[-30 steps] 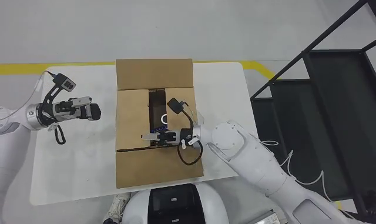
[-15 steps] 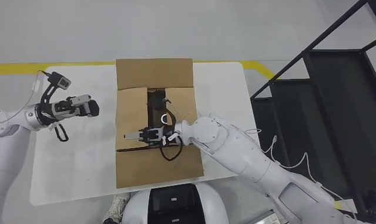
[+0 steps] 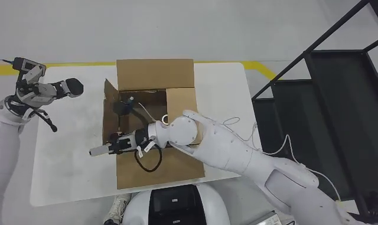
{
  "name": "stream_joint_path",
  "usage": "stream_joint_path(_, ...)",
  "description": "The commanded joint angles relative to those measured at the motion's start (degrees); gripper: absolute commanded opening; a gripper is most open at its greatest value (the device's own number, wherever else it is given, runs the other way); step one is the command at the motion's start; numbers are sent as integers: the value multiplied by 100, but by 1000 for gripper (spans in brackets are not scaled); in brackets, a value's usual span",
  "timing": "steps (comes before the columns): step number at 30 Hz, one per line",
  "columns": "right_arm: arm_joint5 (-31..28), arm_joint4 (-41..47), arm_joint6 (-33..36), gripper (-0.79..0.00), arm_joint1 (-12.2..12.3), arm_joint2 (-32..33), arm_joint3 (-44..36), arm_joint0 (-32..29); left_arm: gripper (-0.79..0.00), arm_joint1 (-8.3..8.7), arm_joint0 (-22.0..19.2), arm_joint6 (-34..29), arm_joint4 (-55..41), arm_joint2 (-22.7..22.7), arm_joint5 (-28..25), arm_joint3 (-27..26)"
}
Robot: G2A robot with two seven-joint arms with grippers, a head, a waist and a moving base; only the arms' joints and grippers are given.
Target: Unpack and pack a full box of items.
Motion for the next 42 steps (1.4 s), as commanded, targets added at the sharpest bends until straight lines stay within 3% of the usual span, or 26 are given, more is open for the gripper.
stream_joint_path(1,29,9,-66,0,-211,-238,362,212,0,-4,11,-44,8,-32,39,-27)
stream_joint_path(7,-52,-72,-129,0,-683,-659,1181,483,0,-6,-22,-155,457,56,446,10)
stream_joint_path(12,-320,-205,-136,0,-717,-569,1369,357,0,-19,-101,106,1253,235,383,315)
stream_joint_path(16,-513,-410,-22,0,-462,-250,937,-33,0,-42,-83,582,1916,406,266,476)
stream_joint_path(20,-591,-779,10,0,-12,423,165,-696,0,-69,-56,989,2518,573,126,650)
stream_joint_path(25,-570,-1331,85,0,634,1720,-1152,-2050,0,-123,-11,1490,3161,803,-79,690)
stream_joint_path(29,-674,-1456,330,0,1002,2763,-2106,-3140,0,-200,-3,1753,3546,1076,-118,601)
stream_joint_path(36,-938,-1248,594,0,1266,3730,-2738,-4091,0,-309,-106,1810,3842,1376,-215,559)
stream_joint_path(42,-1030,-1200,711,0,1368,4068,-2938,-4444,0,-193,-138,1149,3429,898,-302,317)
